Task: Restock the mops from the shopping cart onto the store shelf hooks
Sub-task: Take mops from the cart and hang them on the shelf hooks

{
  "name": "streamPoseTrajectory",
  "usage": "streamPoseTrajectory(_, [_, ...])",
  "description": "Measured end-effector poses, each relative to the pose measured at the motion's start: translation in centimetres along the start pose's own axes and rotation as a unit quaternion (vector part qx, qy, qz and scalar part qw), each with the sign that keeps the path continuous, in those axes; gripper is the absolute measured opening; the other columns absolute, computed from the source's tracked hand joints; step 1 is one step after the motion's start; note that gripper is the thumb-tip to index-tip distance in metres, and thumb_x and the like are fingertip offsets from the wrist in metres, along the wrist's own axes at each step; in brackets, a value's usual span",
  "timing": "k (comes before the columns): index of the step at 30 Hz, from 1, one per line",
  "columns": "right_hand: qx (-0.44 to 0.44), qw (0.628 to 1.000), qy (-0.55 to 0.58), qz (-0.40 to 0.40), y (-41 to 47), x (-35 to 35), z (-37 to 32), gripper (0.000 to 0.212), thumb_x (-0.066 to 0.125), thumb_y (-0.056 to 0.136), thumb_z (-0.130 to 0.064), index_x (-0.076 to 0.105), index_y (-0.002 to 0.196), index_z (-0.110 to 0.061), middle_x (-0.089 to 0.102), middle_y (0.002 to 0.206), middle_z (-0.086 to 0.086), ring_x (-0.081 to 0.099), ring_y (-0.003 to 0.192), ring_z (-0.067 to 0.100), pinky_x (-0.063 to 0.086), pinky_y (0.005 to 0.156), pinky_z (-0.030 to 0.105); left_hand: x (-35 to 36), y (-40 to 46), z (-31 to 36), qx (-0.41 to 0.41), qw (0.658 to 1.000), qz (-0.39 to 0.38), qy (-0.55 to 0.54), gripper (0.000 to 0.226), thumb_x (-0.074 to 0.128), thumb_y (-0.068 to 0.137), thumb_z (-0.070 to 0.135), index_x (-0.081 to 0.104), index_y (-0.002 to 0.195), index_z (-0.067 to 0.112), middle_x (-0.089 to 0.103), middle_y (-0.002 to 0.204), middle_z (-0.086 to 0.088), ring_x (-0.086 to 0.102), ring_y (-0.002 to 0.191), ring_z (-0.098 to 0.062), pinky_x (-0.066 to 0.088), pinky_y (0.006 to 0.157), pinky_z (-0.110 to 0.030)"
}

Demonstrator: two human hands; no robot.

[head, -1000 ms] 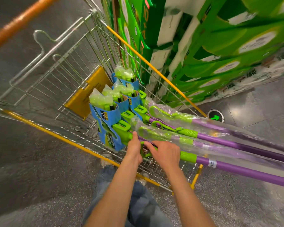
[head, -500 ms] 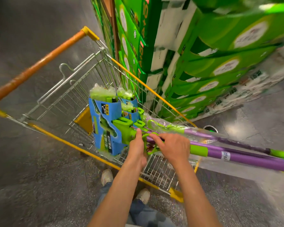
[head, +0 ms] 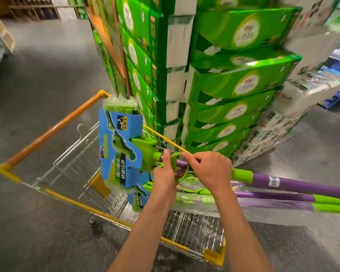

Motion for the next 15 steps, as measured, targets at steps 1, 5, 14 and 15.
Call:
streamPoseTrajectory(1, [0.006,1.0,0.017,0.011,0.1,-0.9,0.2,0.079,0.016,0.081,-0.079,0.066,0.063,-0.021,0.054,0.055,0.0,0.054,0.059,0.022,0.021,0.048,0.028,0.4,-0.5,0.6,0.009,1.0,-0.007,-0.003,0.071,0.055,0.091,0.067,0.06,0.114,0.0,0.072,0.106,-0.022,0.071,0.097,-0.036,0.058,0.074,-0.045])
streamPoseTrajectory(5, [0.051,0.993,0.082,0.062,0.0,-4.6,0.8,0.078,0.025,0.083,-0.079,0.06,0.053,-0.015,0.049,0.047,-0.001,0.048,0.049,0.02,0.027,0.048,0.028,1.6,-3.2,3.2,0.063,0.995,-0.067,-0.024,0.094,0.07,0.07,0.075,0.057,0.121,-0.004,0.071,0.101,-0.022,0.065,0.077,-0.023,0.049,0.059,-0.032])
streamPoseTrajectory(14, [0.111,0.976,0.109,0.153,-1.8,-10.0,-1.4,0.082,0.035,0.09,-0.077,0.055,0.052,-0.007,0.044,0.043,0.004,0.043,0.041,0.017,0.025,0.044,0.029,1.5,-7.6,8.7,0.162,0.976,-0.146,-0.027,0.047,0.069,0.085,0.046,0.052,0.112,0.012,0.071,0.104,-0.012,0.071,0.091,-0.021,0.057,0.085,-0.047])
streamPoseTrajectory(15, [0.126,0.972,0.109,0.167,-2.3,-10.4,-1.8,0.082,0.033,0.089,-0.077,0.054,0.052,-0.007,0.045,0.043,0.005,0.044,0.042,0.019,0.028,0.045,0.03,1.3,-8.0,9.0,0.162,0.974,-0.157,-0.027,0.05,0.07,0.081,0.049,0.052,0.111,0.013,0.072,0.102,-0.009,0.071,0.09,-0.019,0.057,0.086,-0.048])
Point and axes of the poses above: each hand's wrist, its own y-axis towards the middle knuckle, its own x-axis out of the palm, z = x × y, the point moved 7 cm from there along y, towards the middle knuckle
